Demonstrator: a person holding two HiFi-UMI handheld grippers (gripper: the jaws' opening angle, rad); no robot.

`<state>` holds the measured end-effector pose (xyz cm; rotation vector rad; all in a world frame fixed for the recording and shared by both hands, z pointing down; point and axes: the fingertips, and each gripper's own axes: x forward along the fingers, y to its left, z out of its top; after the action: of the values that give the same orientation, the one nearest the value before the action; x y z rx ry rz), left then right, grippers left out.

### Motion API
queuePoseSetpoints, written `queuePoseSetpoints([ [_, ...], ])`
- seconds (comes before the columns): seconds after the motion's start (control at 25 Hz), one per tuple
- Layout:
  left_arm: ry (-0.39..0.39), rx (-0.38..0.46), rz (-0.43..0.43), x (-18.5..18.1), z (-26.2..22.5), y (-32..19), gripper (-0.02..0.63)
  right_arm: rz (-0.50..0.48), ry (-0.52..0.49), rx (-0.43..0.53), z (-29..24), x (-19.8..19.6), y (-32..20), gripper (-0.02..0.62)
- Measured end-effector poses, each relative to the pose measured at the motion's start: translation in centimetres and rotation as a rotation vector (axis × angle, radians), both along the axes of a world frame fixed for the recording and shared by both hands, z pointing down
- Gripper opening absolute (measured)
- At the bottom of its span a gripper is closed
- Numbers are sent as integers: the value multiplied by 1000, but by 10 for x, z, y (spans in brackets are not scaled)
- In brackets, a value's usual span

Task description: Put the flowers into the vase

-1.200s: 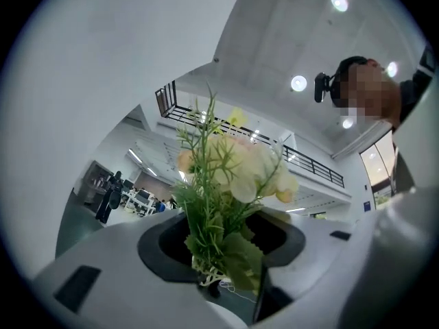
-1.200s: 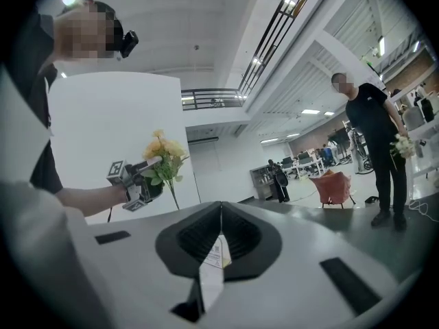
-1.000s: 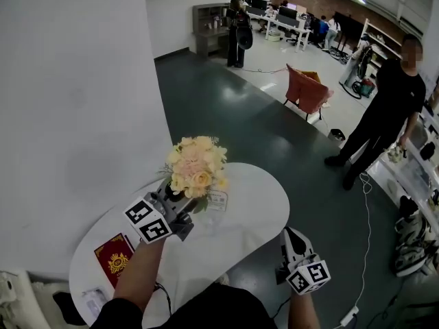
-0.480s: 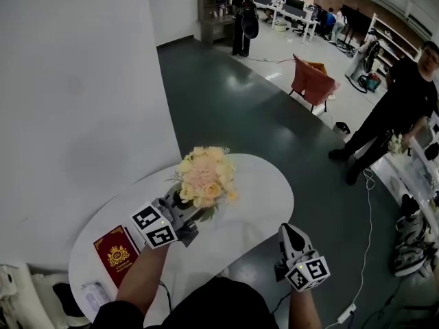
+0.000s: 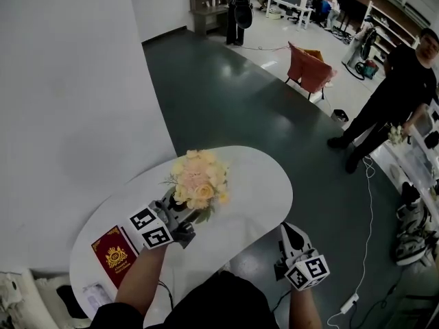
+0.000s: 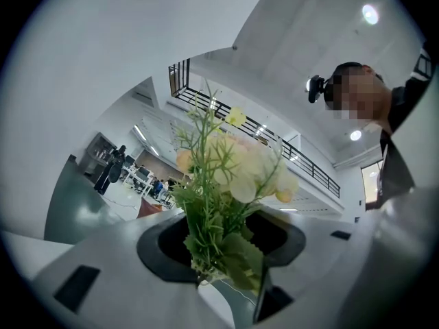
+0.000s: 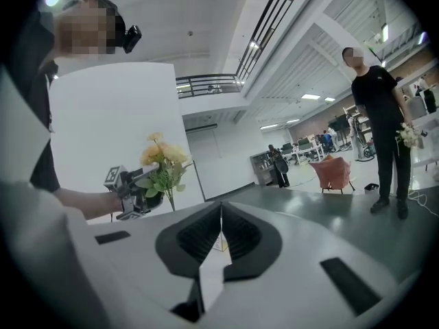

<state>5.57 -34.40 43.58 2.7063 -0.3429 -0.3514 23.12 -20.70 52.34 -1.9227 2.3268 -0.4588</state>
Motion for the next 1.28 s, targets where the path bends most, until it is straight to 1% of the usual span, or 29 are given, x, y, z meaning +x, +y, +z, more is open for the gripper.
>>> queuePoseSetpoints([
  [0.12, -7, -20, 3, 3, 11, -2, 218, 1, -14, -9, 6, 3, 1, 23],
  [0.44, -61, -51, -2, 12, 39, -9, 222, 8, -24, -36, 19, 5, 0, 23],
  [0.76, -72, -87, -3, 21, 55, -12, 224, 11, -25, -57, 24, 13, -3, 23],
  [1.0, -122, -51, -7, 23, 70, -11, 225, 4, -18, -66, 29, 10, -7, 23],
  [1.12, -110, -45, 1, 25, 83, -8, 225, 1, -13, -64, 28, 9, -10, 23],
  [1.28, -124, -55, -7, 27, 87, -5, 229, -12, -7, -54, 22, 5, -15, 23],
])
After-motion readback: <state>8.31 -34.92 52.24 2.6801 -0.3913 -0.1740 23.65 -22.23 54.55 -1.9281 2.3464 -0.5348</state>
